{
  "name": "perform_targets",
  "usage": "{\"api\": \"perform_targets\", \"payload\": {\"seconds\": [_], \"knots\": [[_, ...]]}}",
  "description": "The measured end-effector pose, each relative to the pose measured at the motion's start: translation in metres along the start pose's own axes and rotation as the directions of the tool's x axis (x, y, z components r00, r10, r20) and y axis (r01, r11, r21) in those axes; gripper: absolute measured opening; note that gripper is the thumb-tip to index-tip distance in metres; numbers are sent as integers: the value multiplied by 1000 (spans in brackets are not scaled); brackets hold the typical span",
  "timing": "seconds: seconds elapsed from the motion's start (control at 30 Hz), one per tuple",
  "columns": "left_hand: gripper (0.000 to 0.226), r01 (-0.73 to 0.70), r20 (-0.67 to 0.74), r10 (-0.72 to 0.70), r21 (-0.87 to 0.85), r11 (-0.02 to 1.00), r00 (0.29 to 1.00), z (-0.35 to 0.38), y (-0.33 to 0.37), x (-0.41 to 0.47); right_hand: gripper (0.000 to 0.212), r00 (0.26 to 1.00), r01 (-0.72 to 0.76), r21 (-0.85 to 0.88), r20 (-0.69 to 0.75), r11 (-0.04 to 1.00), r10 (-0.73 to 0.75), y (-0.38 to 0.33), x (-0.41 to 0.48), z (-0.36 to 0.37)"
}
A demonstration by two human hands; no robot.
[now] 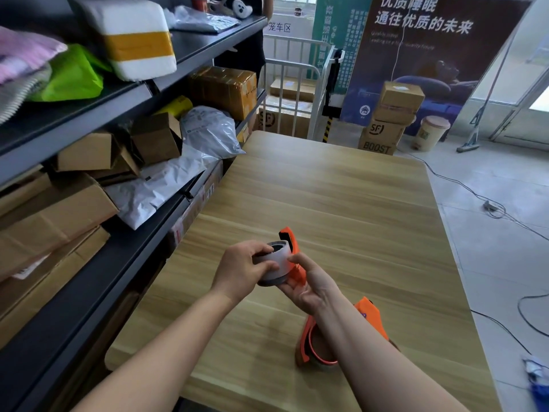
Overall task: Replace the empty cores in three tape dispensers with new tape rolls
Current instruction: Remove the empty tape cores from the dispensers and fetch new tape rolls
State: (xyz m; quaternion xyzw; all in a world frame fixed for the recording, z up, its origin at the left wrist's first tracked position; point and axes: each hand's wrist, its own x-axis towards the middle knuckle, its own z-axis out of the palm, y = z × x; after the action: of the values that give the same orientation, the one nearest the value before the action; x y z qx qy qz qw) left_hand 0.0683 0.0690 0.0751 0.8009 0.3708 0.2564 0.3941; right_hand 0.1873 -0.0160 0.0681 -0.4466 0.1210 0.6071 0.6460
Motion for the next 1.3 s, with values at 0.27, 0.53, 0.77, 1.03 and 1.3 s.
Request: {"api": "perform_targets", "payload": {"seconds": [0.27,0.53,0.77,1.03,1.3], "knots": [[9,121,184,-89,-170,978,979,-12,-5,15,10,999,39,-101,-22,994,-42,-3,0,1],[14,342,326,-231,-342,875,917,-20,-3,22,25,982,64,-63,181,996,-52,0,-1,-2],[6,361,335,-242,-360,860,911,-25,8,23,43,967,151,-135,225,979,-118,6,4,-5],[12,382,350,-240,-426,820,905,-22,8,16,32,965,187,-100,203,977,-164,8,1,-5],[11,382,339,-240,-456,804,910,-21,12,14,60,960,176,-101,236,979,-148,10,9,-7]]}}
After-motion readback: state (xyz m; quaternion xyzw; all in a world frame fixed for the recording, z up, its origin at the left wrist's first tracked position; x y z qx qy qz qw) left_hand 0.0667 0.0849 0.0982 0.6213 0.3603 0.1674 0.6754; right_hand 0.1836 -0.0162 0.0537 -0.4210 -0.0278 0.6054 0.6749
